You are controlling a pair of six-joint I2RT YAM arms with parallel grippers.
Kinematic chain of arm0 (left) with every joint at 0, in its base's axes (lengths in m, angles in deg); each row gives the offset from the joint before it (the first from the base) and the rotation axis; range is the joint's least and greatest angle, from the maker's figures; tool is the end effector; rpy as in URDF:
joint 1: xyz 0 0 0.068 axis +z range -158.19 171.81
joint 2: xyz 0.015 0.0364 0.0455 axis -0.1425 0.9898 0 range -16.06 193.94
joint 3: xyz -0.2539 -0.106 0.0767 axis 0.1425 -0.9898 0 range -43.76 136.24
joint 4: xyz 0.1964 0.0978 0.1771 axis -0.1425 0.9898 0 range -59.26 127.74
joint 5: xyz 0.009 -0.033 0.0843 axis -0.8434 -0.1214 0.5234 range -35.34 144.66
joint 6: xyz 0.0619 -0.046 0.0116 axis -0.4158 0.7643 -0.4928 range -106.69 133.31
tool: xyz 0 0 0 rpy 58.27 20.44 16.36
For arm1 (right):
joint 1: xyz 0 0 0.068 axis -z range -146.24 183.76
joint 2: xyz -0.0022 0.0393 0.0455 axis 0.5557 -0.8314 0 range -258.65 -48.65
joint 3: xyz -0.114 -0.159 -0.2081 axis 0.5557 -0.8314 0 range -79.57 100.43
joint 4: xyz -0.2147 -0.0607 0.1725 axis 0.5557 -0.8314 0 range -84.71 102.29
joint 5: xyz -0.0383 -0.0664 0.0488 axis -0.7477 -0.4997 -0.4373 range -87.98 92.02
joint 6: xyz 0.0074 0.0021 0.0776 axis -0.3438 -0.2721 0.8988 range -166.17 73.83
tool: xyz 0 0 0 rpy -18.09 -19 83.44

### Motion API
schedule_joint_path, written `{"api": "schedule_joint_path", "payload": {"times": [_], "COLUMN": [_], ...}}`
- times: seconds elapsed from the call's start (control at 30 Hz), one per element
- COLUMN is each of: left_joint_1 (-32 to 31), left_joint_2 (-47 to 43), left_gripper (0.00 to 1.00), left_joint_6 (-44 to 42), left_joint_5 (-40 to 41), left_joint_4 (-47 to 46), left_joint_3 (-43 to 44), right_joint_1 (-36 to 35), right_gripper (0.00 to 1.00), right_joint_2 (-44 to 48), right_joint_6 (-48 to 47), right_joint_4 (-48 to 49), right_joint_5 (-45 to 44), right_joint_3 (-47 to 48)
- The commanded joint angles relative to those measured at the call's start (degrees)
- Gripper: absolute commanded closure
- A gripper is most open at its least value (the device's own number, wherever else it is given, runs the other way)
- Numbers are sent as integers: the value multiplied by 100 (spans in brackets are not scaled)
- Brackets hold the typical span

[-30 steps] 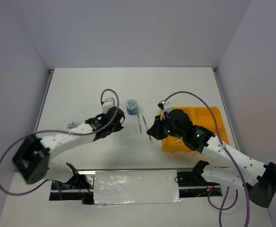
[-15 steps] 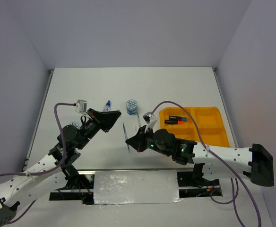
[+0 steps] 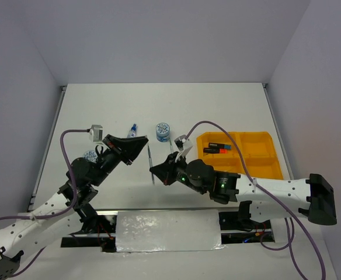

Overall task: Sort the stationery into containers
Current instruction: Close the pen cap on the pen.

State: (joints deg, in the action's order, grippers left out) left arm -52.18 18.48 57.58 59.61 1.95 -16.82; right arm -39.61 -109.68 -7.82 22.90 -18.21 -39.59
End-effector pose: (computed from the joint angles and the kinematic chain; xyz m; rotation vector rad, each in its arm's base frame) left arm 0.1443 -0.1313 0.3456 -0.0854 1.3038 -1.2854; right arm 0.1053 0.2717 0.2914 -0.2960 1.8549 1.0944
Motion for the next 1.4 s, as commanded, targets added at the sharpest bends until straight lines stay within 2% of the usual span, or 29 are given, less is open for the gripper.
{"api": "schedule_joint_path", "payload": {"times": [0.0, 0.47, 1.37], "left_joint_1": [-13, -13, -22], "left_joint_2": [8, -123, 43], "left_gripper": [100, 100, 100], "left_joint_6": [-234, -463, -446], "left_joint_5": [-82, 6, -99], "left_joint_4": [-347, -39, -196], "left_joint_3": [127, 242, 154], "right_joint_1": [-161, -398, -398], "right_gripper": [100, 100, 100], "right_joint_2": [-22, 109, 232], "right_joint_6": [-196, -328, -416], "right_joint_4": [266, 170, -68], "right_joint_5": [-113, -429, -464], "right_joint_3": [246, 334, 528]}}
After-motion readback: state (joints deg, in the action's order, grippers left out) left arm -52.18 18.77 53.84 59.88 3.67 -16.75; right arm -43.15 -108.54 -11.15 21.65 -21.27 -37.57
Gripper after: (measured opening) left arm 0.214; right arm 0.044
